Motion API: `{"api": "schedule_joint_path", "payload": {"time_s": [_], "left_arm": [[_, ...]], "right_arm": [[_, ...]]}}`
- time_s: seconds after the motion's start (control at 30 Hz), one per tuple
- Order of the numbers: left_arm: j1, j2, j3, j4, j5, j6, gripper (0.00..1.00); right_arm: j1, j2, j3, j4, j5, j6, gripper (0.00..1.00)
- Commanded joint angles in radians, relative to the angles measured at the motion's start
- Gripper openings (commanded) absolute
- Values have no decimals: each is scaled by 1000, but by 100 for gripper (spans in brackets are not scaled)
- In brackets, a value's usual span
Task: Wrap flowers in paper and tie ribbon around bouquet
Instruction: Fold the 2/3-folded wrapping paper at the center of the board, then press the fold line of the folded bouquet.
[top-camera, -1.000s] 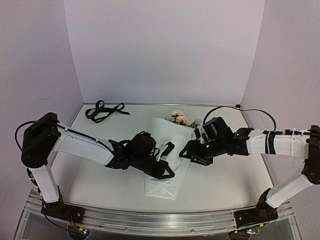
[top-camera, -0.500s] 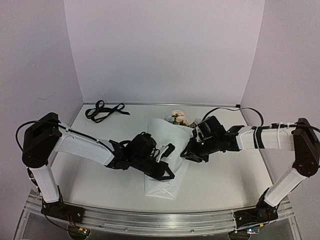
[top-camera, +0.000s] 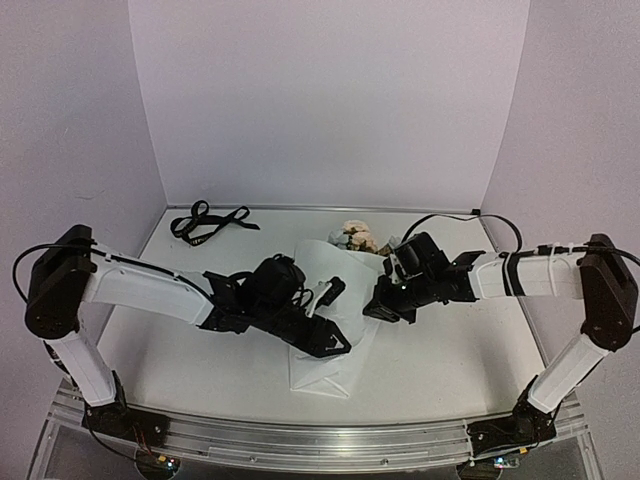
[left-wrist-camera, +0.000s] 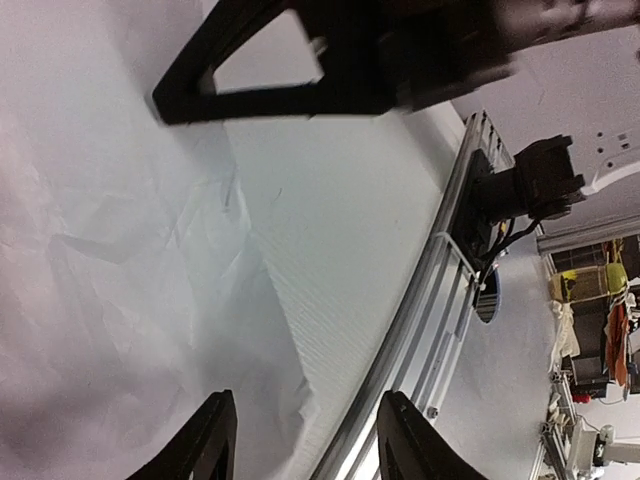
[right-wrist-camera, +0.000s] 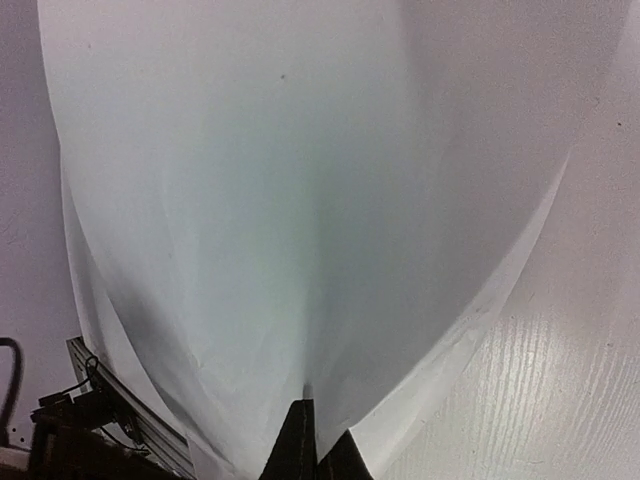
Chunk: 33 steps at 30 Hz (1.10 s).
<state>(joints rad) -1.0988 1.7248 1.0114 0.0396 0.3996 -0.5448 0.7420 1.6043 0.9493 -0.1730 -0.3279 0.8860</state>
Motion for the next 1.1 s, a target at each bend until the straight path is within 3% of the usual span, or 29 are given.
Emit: {"api": "schedule_joint_path", "payload": {"time_s": [0.0, 0.27, 0.4, 0.7, 1.07], "left_arm": [[-3, -162, -42, -32, -73, 32, 51], [-3, -182, -161, -103, -123, 31, 25], [-3, -125, -152, -82, -108, 35, 18], [-3, 14, -127, -44, -63, 34, 11], [-3, 41, -156, -7, -35, 20, 9]], "right_arm": [[-10, 40, 29, 17, 10, -36, 0], [-23, 71, 74, -28, 11, -58, 0], [-25, 70, 79, -48, 27, -75, 0], [-36, 58, 75, -93, 47, -102, 0], [-51, 73, 146, -219, 49, -155, 0]]}}
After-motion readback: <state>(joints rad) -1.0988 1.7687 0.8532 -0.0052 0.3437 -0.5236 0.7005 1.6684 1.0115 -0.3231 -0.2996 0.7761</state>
